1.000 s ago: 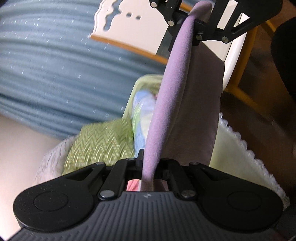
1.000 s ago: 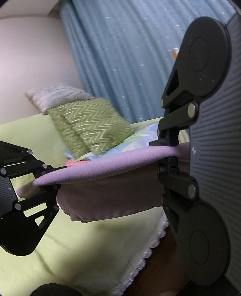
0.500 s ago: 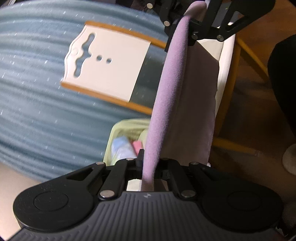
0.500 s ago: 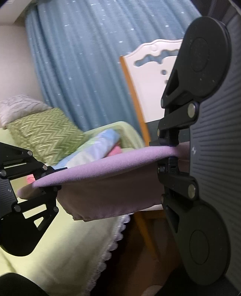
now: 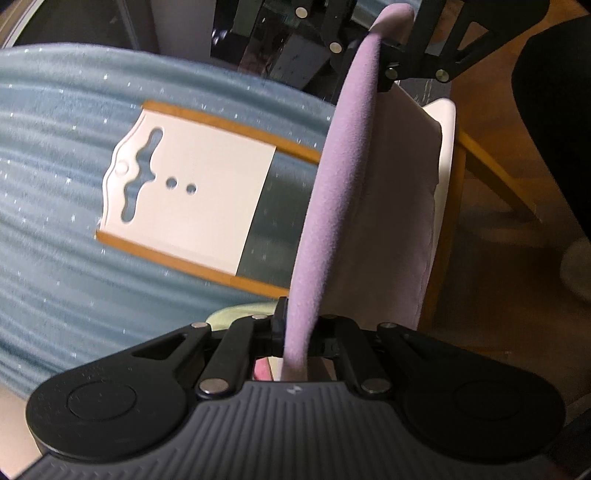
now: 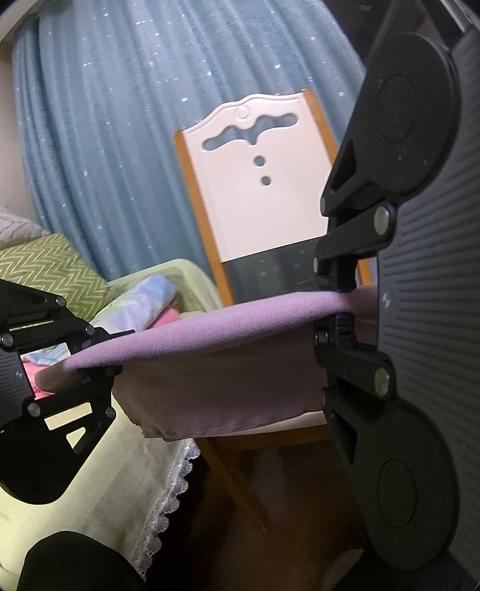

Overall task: Fold clothes
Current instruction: 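Lift the folded top off the sofa with both grippers and carry it toward the chair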

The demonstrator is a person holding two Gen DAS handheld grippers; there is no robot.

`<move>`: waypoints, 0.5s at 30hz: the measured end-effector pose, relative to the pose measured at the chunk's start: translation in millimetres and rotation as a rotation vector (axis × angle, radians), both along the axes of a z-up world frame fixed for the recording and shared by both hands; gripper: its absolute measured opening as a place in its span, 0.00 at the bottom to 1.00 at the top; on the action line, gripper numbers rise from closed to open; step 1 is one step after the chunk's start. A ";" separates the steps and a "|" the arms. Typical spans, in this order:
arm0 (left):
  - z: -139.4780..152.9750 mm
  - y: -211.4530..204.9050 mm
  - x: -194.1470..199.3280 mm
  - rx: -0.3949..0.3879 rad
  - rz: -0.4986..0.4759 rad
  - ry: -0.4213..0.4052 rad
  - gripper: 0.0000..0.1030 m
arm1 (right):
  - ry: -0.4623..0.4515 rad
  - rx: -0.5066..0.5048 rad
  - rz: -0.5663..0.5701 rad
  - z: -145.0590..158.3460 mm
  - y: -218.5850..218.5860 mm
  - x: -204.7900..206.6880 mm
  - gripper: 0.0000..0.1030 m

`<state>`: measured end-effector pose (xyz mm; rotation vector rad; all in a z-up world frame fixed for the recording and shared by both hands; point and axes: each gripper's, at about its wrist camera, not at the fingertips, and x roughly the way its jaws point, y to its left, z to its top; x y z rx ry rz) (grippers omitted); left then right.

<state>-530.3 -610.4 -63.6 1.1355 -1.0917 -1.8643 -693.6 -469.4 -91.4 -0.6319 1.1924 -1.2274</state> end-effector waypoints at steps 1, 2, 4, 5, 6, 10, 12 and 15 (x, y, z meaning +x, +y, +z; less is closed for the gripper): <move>0.3 -1.9 -5.8 0.001 -0.010 -0.002 0.03 | -0.002 0.005 -0.007 0.1 0.5 -2.6 0.05; -0.7 -1.0 -7.7 0.004 -0.017 -0.003 0.03 | -0.003 0.011 -0.012 -0.2 1.0 -4.3 0.05; -3.1 2.3 -9.3 0.015 -0.029 -0.003 0.03 | -0.003 0.027 -0.015 -0.1 0.6 -5.1 0.05; -4.1 3.9 -10.1 0.025 -0.034 -0.002 0.03 | -0.003 0.035 -0.015 0.1 0.3 -4.9 0.05; -4.4 5.0 -10.2 0.036 -0.038 0.002 0.03 | -0.011 0.047 -0.014 1.3 -0.8 -4.9 0.05; -7.9 3.2 -11.1 0.069 -0.061 0.000 0.03 | -0.036 0.096 -0.006 4.0 -13.1 -7.1 0.05; -9.7 -9.5 -16.1 0.074 -0.064 -0.007 0.03 | -0.049 0.108 -0.013 5.0 -28.8 -8.4 0.05; -8.7 -35.8 -26.2 0.076 -0.061 -0.007 0.03 | -0.064 0.112 -0.028 10.6 -62.8 -11.4 0.05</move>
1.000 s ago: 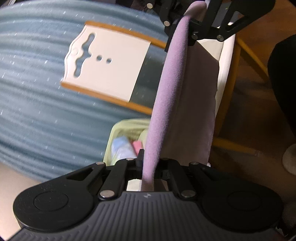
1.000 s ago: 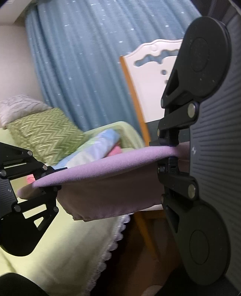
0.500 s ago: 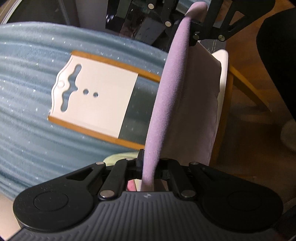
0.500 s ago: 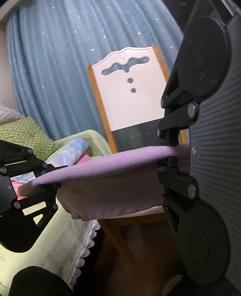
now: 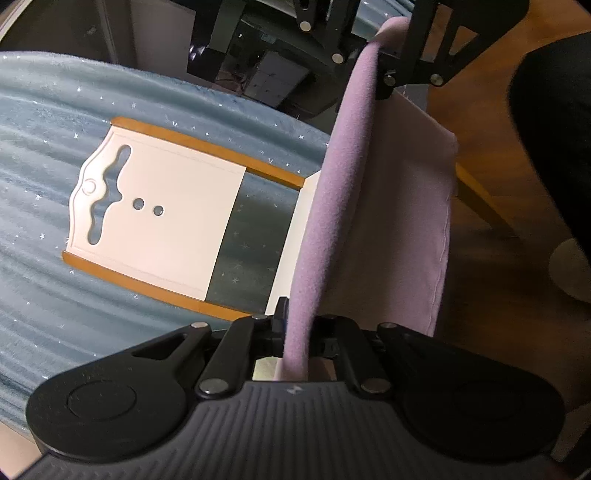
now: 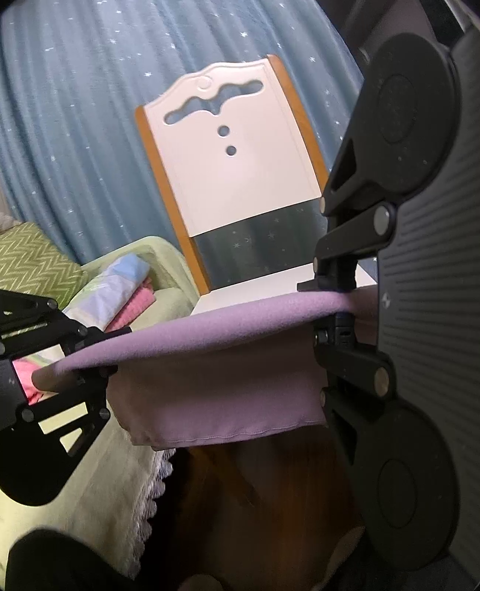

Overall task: Fold clothes
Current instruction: 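Lift the folded top off the sofa with both grippers and carry it toward the chair, then lower the folded top onto the white chair seat with both grippers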

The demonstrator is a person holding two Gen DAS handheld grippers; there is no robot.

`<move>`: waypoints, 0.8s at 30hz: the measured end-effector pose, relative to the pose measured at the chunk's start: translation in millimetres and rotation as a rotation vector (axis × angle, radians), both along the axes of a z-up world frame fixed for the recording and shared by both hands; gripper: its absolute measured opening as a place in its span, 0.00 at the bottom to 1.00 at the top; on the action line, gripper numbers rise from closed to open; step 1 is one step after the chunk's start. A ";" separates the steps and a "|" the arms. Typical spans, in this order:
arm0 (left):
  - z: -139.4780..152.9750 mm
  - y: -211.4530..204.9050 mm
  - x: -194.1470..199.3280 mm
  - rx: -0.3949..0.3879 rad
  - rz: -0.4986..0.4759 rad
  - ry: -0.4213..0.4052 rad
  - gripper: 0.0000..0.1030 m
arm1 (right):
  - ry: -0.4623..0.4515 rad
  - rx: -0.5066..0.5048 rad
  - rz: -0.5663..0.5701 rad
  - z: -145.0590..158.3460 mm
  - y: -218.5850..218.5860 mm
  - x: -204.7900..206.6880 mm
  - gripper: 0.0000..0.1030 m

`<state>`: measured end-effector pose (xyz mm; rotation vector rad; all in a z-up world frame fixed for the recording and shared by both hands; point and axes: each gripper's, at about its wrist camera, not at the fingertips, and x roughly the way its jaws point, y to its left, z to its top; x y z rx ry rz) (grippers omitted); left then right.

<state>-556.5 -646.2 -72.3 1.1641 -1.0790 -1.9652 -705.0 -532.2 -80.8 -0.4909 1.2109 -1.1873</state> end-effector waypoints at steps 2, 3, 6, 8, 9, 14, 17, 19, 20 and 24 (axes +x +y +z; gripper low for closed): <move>7.8 -22.8 -9.8 -0.030 0.003 0.009 0.03 | 0.014 -0.025 -0.004 13.8 -29.5 2.5 0.05; 14.3 -36.2 -15.6 -0.055 0.006 0.019 0.03 | 0.021 -0.051 -0.008 22.4 -46.8 -1.7 0.05; 33.6 -76.3 -32.9 -0.128 0.017 0.048 0.03 | 0.025 -0.146 -0.028 47.5 -97.7 -15.9 0.05; 42.7 -102.2 -43.9 -0.173 0.026 0.074 0.03 | 0.014 -0.212 -0.037 53.7 -125.5 -24.7 0.06; 40.5 -112.8 -47.9 -0.177 0.031 0.084 0.03 | -0.005 -0.220 -0.041 49.6 -138.5 -29.3 0.06; -48.1 -139.2 -60.3 -0.019 0.048 -0.011 0.03 | -0.088 -0.040 -0.056 -38.5 -178.7 -38.8 0.05; -99.2 -133.9 -59.5 0.059 0.035 -0.080 0.03 | -0.086 0.048 -0.046 -80.6 -181.4 -37.4 0.05; -111.7 -128.1 -56.2 0.062 0.027 -0.080 0.03 | -0.090 0.057 -0.038 -92.9 -178.4 -36.2 0.05; -114.8 -125.3 -54.3 0.062 0.025 -0.072 0.03 | -0.083 0.054 -0.033 -95.9 -177.7 -35.3 0.05; -124.5 -115.9 -49.9 0.055 0.011 -0.066 0.03 | -0.036 0.031 -0.018 -106.4 -174.9 -29.8 0.06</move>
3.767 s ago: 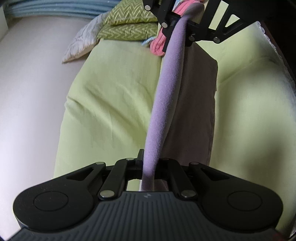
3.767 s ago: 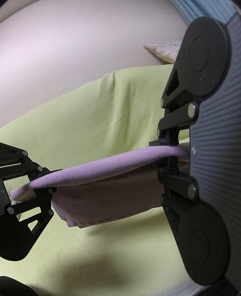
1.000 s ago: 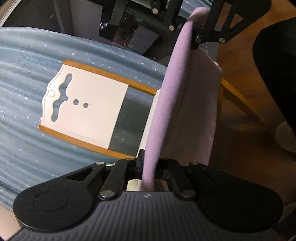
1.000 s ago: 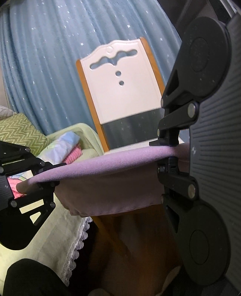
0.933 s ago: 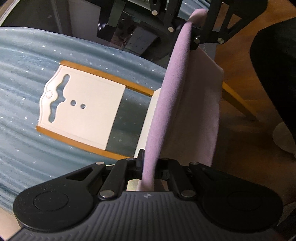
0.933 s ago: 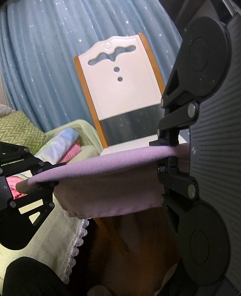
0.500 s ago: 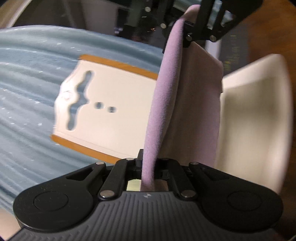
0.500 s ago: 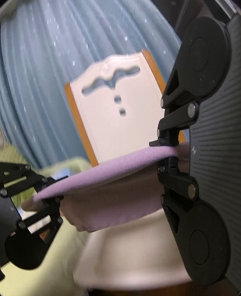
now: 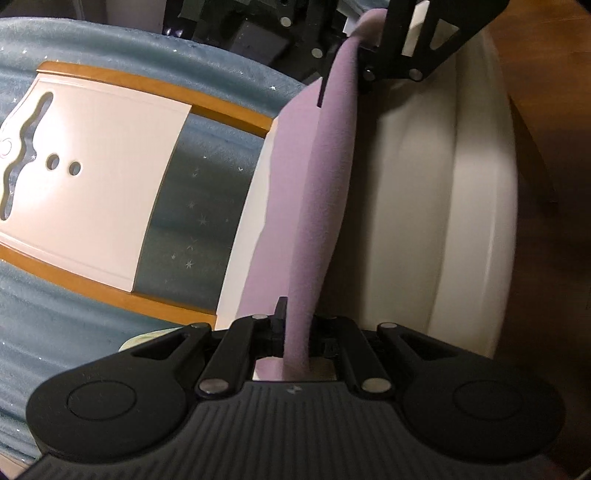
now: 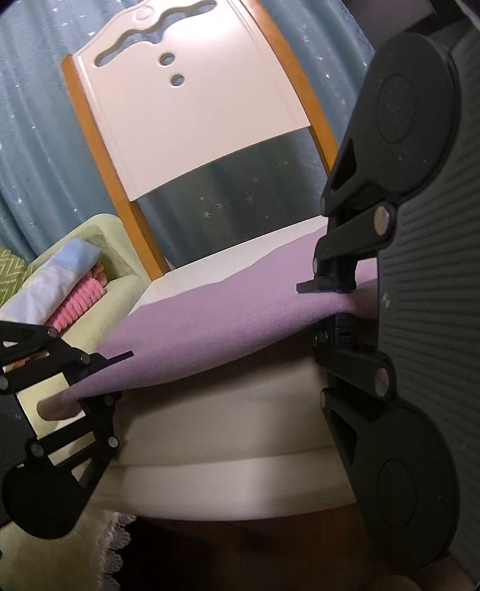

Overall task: Fold clothes
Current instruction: 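Lower the folded top onto the white chair seat with both grippers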

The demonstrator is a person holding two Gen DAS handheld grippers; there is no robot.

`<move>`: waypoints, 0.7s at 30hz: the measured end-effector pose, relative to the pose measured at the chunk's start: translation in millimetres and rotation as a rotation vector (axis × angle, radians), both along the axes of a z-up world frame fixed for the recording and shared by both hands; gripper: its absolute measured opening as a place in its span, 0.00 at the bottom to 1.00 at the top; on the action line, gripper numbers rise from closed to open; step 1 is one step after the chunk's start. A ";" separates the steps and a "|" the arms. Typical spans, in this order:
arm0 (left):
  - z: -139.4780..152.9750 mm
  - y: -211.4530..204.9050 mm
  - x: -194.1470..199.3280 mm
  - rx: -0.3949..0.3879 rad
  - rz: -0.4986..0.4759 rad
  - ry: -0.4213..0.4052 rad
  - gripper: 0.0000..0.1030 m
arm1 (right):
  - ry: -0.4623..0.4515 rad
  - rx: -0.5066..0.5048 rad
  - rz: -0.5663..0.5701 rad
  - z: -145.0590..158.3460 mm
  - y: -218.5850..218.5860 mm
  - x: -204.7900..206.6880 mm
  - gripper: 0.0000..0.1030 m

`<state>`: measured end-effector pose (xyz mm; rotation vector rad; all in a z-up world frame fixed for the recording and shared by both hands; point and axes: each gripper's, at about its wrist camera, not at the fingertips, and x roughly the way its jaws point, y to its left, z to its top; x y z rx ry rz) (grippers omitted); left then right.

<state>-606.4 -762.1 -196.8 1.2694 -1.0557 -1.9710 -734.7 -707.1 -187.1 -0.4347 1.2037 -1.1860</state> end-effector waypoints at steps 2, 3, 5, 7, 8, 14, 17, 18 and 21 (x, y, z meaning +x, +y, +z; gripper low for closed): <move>-4.2 4.9 2.3 -0.017 -0.005 0.007 0.03 | 0.045 -0.015 0.001 -5.8 2.5 5.6 0.06; -5.7 7.2 3.4 -0.021 -0.005 0.012 0.03 | 0.063 -0.021 0.002 -8.1 3.7 7.3 0.07; -8.5 11.7 5.1 -0.031 -0.004 0.020 0.03 | 0.099 -0.024 0.005 -11.2 8.6 13.8 0.07; -9.6 16.2 5.8 -0.035 -0.006 0.016 0.03 | 0.122 -0.024 0.005 -9.5 11.6 15.5 0.07; -10.1 18.5 6.2 -0.037 -0.008 0.012 0.03 | 0.133 -0.025 0.004 -8.4 12.8 15.7 0.07; -10.1 24.2 9.2 -0.086 -0.035 -0.004 0.03 | 0.148 -0.073 -0.030 -0.6 23.6 14.0 0.05; -5.2 26.1 12.7 -0.146 -0.037 0.047 0.03 | 0.125 -0.154 -0.063 13.7 30.3 15.5 0.05; -4.5 28.3 13.3 -0.133 -0.039 0.055 0.03 | 0.127 -0.144 -0.066 10.7 33.0 16.1 0.05; -18.1 36.2 13.7 -0.108 -0.076 -0.011 0.00 | 0.158 -0.077 -0.061 -10.1 37.6 17.6 0.05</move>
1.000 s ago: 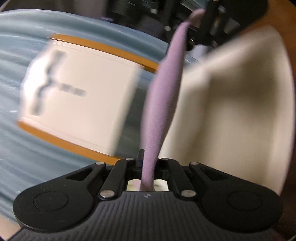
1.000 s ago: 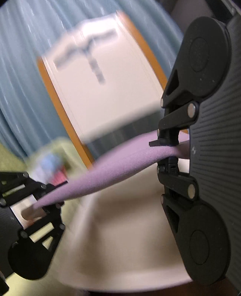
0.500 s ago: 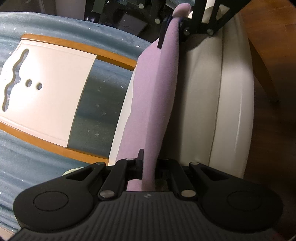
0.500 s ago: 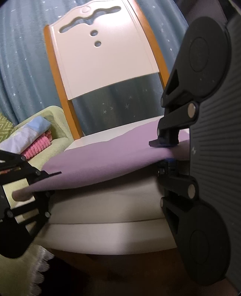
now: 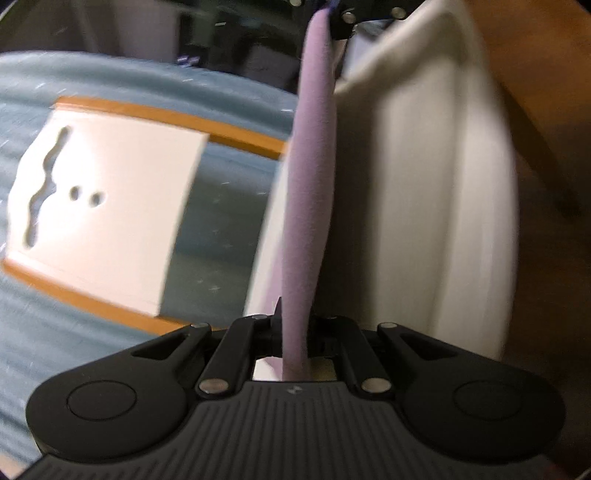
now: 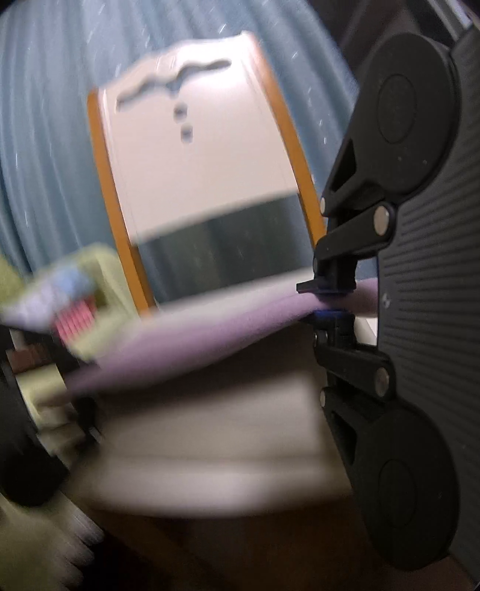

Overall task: Fold clothes
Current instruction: 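Lower the folded top onto the white chair seat with both grippers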

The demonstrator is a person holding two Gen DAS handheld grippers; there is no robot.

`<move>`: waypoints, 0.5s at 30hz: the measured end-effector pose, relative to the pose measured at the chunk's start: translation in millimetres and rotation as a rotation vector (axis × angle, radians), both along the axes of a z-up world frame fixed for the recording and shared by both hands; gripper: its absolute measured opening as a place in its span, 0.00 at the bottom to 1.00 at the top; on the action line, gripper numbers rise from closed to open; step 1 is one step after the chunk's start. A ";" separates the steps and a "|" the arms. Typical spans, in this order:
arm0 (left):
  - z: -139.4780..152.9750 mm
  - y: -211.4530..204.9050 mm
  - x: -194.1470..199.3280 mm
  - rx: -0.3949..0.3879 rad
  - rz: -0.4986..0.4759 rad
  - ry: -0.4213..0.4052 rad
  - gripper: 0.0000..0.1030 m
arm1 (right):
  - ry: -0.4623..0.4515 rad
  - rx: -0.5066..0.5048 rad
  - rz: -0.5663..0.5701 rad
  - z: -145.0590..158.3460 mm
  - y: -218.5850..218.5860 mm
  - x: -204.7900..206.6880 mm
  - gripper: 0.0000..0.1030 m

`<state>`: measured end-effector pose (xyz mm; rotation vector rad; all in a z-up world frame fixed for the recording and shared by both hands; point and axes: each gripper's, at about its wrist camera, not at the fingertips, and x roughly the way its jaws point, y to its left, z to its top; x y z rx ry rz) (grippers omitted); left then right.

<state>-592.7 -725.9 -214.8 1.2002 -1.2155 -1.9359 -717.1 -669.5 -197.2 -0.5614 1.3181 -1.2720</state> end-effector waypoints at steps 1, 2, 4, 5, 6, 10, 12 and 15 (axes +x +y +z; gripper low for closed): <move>-1.0 2.1 0.7 0.002 0.001 -0.002 0.01 | -0.002 0.013 -0.003 -4.6 0.5 1.0 0.05; -1.1 4.1 1.5 0.003 0.005 0.002 0.01 | -0.005 0.027 -0.005 -9.2 1.1 1.9 0.05; -1.2 7.8 3.6 0.006 0.012 0.009 0.01 | -0.005 0.033 -0.015 -10.2 -1.7 4.3 0.05; -1.3 9.8 5.0 0.009 0.013 0.012 0.01 | 0.014 0.022 -0.016 -9.1 -3.8 5.2 0.05; -0.4 11.7 7.2 0.012 0.012 0.012 0.01 | 0.039 -0.009 -0.023 -2.6 -1.7 8.1 0.05; -1.5 17.0 11.2 0.019 0.009 0.012 0.00 | -0.036 -0.053 -0.041 15.6 20.1 23.2 0.05; -2.2 18.4 12.9 0.026 0.009 0.014 0.00 | -0.047 0.032 -0.048 -4.8 20.5 20.7 0.05; -4.0 25.8 16.0 0.008 0.000 -0.012 0.00 | -0.097 0.067 -0.064 -12.5 17.6 18.0 0.06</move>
